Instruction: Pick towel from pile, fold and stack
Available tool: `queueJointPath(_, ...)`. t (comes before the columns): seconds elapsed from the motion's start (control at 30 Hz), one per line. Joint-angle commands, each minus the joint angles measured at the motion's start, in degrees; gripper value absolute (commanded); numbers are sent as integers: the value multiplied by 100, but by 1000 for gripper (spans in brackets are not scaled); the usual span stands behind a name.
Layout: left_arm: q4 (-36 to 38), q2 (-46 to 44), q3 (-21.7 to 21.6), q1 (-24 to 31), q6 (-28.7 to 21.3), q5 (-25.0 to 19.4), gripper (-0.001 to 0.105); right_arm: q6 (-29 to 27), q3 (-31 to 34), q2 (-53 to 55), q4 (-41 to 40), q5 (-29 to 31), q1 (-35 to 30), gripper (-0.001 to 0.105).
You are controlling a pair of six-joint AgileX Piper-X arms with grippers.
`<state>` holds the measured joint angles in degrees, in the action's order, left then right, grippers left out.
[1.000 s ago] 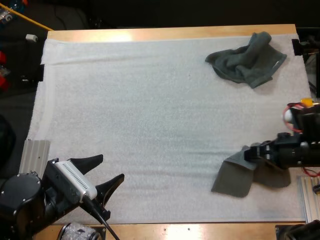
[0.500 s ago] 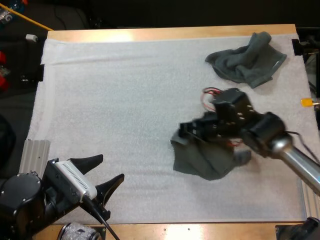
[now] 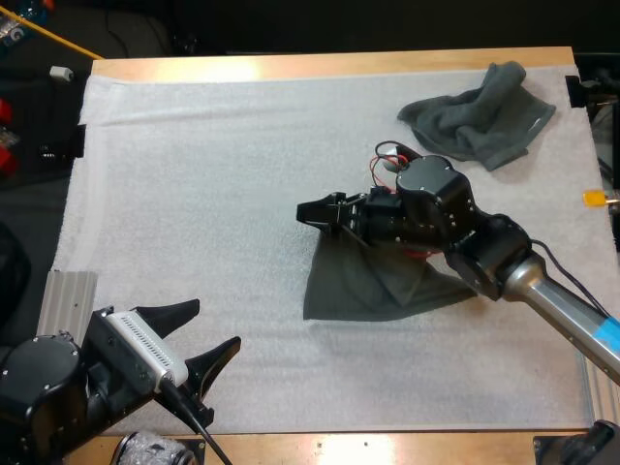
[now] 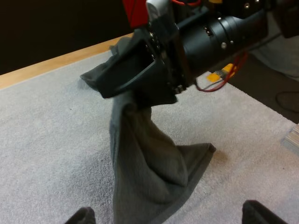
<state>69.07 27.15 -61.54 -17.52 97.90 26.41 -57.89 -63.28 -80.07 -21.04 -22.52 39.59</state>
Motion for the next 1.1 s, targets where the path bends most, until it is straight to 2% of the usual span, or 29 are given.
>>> queueJointPath(0.0, 8, 19, -35, -31, 46, 45, 62, -97, -8, 66, -383, 135, -2, 72)
queueJointPath(0.17, 8, 19, -35, -31, 46, 45, 62, -503, -8, 66, -1658, 666, -3, 72)
queueJointPath(0.37, 8, 19, -35, -31, 46, 45, 62, -1126, -8, 66, -2379, 1177, -3, 72)
queueJointPath(0.5, 47, 19, -35, -31, 46, 45, 62, -1435, -8, 70, -2911, 1243, -3, 71)
queueJointPath(0.6, 47, 19, -35, -31, 46, 45, 62, -1811, -8, 73, -3503, 1391, -3, 67)
queueJointPath(0.77, 47, 19, -21, -31, 46, 45, 62, -2233, -8, 145, -4652, 2271, -3, 52)
queueJointPath(0.87, 47, 19, 13, -31, 46, 45, 62, -2462, -8, 282, -5044, 2718, -3, 52)
queueJointPath(1.07, 68, 19, 147, -31, 61, 45, 62, -2641, -8, 738, -5161, 3409, -3, 52)
